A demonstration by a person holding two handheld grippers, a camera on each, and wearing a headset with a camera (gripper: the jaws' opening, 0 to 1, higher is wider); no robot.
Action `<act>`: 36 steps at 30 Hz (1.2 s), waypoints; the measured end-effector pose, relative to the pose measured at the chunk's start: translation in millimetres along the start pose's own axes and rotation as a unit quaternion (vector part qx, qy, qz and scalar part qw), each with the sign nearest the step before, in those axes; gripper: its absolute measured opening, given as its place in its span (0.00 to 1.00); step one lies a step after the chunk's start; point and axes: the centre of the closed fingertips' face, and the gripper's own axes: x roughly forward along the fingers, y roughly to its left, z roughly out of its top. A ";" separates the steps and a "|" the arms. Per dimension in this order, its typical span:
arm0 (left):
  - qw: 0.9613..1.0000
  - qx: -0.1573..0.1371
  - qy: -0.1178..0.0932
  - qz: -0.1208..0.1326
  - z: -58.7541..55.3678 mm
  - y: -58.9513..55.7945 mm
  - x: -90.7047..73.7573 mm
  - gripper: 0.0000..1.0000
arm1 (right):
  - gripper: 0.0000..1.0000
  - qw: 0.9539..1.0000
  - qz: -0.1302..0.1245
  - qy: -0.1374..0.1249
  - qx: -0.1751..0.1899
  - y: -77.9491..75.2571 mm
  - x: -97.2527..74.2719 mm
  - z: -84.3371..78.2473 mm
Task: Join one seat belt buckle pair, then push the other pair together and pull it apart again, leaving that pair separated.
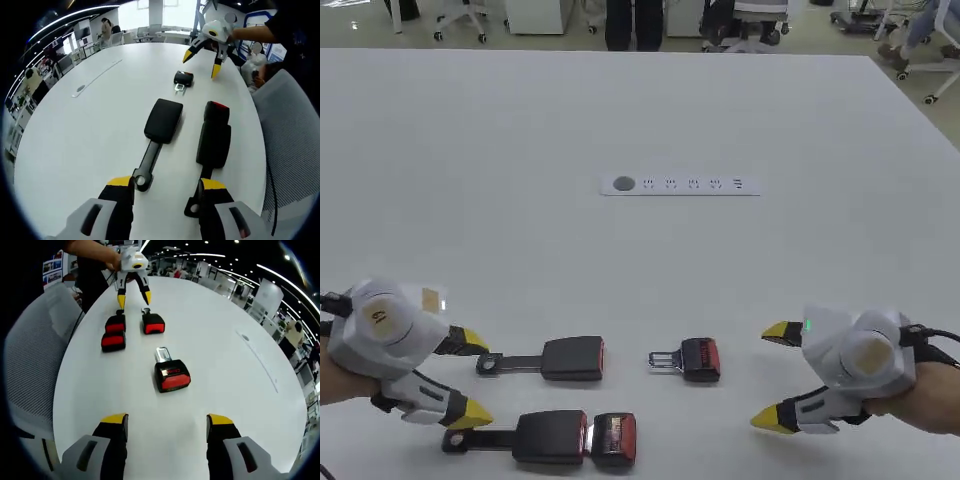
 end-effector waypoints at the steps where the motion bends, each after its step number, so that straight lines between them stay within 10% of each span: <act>1: 1.000 -0.007 -0.008 0.004 0.4 -1.2 -1.9 0.53 | 0.63 1.000 -0.002 -0.003 0.006 3.3 -3.0 -0.3; 9: 0.992 -0.059 -0.095 0.048 1.6 -19.5 -22.5 0.55 | 0.67 0.998 -0.022 -0.031 0.047 23.6 -15.0 -3.6; 24: 0.976 -0.110 -0.166 0.093 5.9 -76.6 -27.6 0.77 | 0.78 0.982 -0.076 -0.111 0.133 61.8 -30.7 26.2; 36: 0.952 -0.165 -0.215 0.144 11.7 -74.5 -32.8 0.98 | 0.97 0.965 -0.104 -0.163 0.175 69.1 -34.6 41.9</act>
